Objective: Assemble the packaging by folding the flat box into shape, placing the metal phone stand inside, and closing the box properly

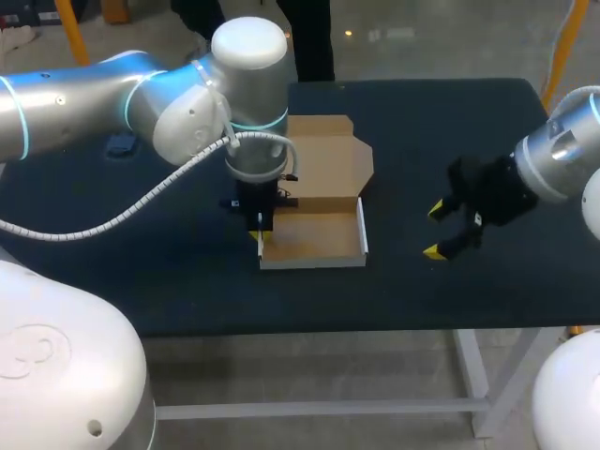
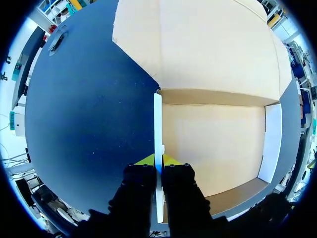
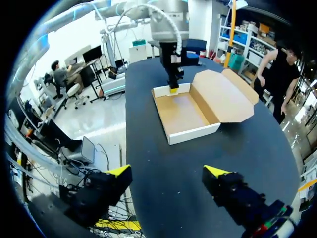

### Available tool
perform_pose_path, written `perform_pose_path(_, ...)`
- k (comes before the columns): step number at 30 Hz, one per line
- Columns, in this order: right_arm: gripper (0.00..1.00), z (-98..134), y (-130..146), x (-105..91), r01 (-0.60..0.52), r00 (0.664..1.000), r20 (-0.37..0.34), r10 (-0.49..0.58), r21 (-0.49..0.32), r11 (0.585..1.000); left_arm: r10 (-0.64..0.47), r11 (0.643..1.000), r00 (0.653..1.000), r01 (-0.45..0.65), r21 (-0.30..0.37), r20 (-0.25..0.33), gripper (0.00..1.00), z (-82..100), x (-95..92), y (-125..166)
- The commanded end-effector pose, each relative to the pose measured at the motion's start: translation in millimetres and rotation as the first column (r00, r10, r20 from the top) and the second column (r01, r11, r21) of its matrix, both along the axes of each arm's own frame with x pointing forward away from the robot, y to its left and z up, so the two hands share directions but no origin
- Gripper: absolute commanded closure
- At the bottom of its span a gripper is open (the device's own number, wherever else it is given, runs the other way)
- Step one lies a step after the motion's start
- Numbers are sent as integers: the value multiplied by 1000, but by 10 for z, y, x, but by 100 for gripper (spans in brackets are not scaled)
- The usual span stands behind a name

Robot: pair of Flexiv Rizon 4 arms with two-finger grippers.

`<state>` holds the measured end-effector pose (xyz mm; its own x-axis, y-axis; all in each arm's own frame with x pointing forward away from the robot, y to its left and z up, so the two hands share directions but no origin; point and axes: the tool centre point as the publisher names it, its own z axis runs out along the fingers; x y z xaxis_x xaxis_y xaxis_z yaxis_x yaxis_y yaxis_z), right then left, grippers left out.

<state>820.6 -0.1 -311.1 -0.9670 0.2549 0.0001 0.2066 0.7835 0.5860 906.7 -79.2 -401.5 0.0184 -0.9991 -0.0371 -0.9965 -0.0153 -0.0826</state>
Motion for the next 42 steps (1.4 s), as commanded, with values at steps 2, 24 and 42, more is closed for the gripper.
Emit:
perform_pose_path(2, 0, 29, -71, -33, -10, 1000, 4, 10, 17, 1000, 10, 998, 1000, -11, 61, 10, 100, -5, -8, -30)
perform_pose_path(24, 0, 27, -55, -52, -39, 999, 26, 39, 4, 999, 33, 954, 996, -57, 295, 86, 100, -60, 19, 68)
perform_pose_path(42, 0, -3, -65, -35, -32, 999, 11, 32, 4, 999, -30, 999, 999, 31, -24, 38, 79, -34, -48, 4)
